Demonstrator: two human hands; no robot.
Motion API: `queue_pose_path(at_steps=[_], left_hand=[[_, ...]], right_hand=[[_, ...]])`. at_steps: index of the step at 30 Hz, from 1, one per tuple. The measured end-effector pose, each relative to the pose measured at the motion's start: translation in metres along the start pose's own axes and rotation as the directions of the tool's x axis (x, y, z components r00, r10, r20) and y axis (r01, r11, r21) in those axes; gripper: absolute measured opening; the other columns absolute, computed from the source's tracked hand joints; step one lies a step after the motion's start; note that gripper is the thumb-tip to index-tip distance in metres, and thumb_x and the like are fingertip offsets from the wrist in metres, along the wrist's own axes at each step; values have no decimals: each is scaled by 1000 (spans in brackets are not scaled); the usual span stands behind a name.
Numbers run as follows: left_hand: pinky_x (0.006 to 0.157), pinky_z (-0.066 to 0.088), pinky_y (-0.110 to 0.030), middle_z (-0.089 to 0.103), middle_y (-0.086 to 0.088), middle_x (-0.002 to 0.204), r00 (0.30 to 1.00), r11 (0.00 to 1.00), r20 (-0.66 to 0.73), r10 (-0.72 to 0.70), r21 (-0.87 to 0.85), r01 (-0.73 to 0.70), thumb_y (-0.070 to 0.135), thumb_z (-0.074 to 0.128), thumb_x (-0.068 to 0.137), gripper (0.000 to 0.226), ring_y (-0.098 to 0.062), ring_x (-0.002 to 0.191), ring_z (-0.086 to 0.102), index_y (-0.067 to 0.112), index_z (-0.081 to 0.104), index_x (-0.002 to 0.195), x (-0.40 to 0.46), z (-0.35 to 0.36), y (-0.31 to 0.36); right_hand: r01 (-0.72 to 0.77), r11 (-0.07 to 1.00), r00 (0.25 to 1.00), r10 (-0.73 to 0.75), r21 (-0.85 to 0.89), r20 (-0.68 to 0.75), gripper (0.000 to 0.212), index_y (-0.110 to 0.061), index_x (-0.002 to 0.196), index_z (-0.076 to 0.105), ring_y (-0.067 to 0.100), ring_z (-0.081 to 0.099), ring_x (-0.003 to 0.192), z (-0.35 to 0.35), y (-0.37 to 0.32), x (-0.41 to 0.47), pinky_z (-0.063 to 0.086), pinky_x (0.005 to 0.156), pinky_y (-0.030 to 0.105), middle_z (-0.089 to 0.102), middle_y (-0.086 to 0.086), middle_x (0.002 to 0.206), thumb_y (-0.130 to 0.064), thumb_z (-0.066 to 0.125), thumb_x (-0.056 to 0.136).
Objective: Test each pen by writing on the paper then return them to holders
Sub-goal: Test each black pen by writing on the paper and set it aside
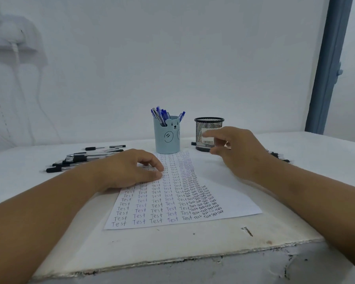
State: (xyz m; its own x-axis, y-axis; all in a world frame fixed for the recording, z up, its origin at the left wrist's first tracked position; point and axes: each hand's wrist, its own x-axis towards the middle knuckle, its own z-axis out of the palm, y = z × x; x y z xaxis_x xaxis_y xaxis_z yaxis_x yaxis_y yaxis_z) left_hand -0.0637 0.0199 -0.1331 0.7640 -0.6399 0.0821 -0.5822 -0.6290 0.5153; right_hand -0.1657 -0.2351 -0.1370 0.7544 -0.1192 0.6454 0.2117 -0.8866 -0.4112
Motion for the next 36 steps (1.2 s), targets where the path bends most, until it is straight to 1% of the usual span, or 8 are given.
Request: queue_pose_path(at_steps=[3, 7, 16, 21, 25, 28, 31, 36], left_hand=[[90, 36, -25, 57, 27, 112, 1000, 1000, -6, -5, -6, 5, 51, 71, 85, 16, 11, 85, 48, 46, 71, 100, 0, 0, 0], [90, 35, -24, 57, 27, 115, 1000, 1000, -6, 2, -12, -2, 49, 70, 87, 17, 12, 88, 48, 43, 71, 102, 0, 0, 0], [94, 36, -27, 58, 24, 117, 1000, 1000, -1, 2, -16, -2, 50, 70, 85, 16, 10, 93, 49, 46, 71, 100, 0, 0, -2], [93, 36, -27, 58, 23, 116, 1000, 1000, -3, -4, -26, 4, 52, 71, 85, 16, 9, 91, 49, 47, 72, 100, 1, 0, -3], [93, 35, -26, 58, 25, 117, 1000, 1000, -8, -2, -25, 2, 51, 71, 85, 17, 10, 93, 49, 45, 72, 100, 0, 1, -3], [88, 35, -24, 58, 26, 115, 1000, 1000, -9, 3, -16, -3, 49, 71, 86, 15, 11, 89, 49, 44, 72, 101, 1, 1, -2], [94, 36, -24, 60, 26, 115, 1000, 1000, -14, 13, -14, -13, 48, 72, 86, 15, 13, 98, 51, 42, 73, 100, 2, 0, -3], [97, 44, -27, 68, 25, 107, 995, 995, -99, 32, -87, -41, 42, 76, 85, 8, 7, 101, 61, 41, 76, 93, 5, -4, -7]], right_hand=[[-80, 992, 997, 81, -94, 2, 25, -18, 106, 77, 19, 63, 87, -12, 12, 2, 43, 70, 16, 65, 0, 95, -2, 65, 92], [-217, 937, 968, 242, -273, 60, 30, -19, 105, 77, 23, 61, 105, -18, 17, 3, 49, 89, 32, 65, 1, 105, 0, 59, 93], [-361, 837, 901, 426, -412, 77, 49, -26, 109, 75, 24, 63, 97, -23, 16, 2, 56, 85, 35, 68, 0, 105, 6, 49, 84], [-379, 810, 890, 451, -448, 62, 33, -26, 88, 69, 26, 62, 85, -18, 25, 5, 54, 73, 31, 65, 0, 87, 1, 48, 87], [-318, 809, 899, 423, -494, 114, 26, -19, 74, 52, 28, 54, 81, -15, 21, 3, 41, 66, 30, 52, -3, 75, 1, 44, 87], [-238, 898, 945, 302, -371, 125, 36, -18, 113, 69, 29, 61, 101, -8, 11, -1, 51, 89, 37, 66, -1, 107, -3, 43, 95], [-64, 981, 991, 85, -184, 106, 31, -23, 121, 71, 9, 57, 114, 2, -4, -7, 38, 96, 14, 66, -8, 126, -13, 48, 102], [111, 994, 946, -101, -16, 308, 16, -34, 110, 72, -22, 48, 97, 12, -22, -13, 36, 81, 2, 62, -26, 107, -31, 60, 99]])
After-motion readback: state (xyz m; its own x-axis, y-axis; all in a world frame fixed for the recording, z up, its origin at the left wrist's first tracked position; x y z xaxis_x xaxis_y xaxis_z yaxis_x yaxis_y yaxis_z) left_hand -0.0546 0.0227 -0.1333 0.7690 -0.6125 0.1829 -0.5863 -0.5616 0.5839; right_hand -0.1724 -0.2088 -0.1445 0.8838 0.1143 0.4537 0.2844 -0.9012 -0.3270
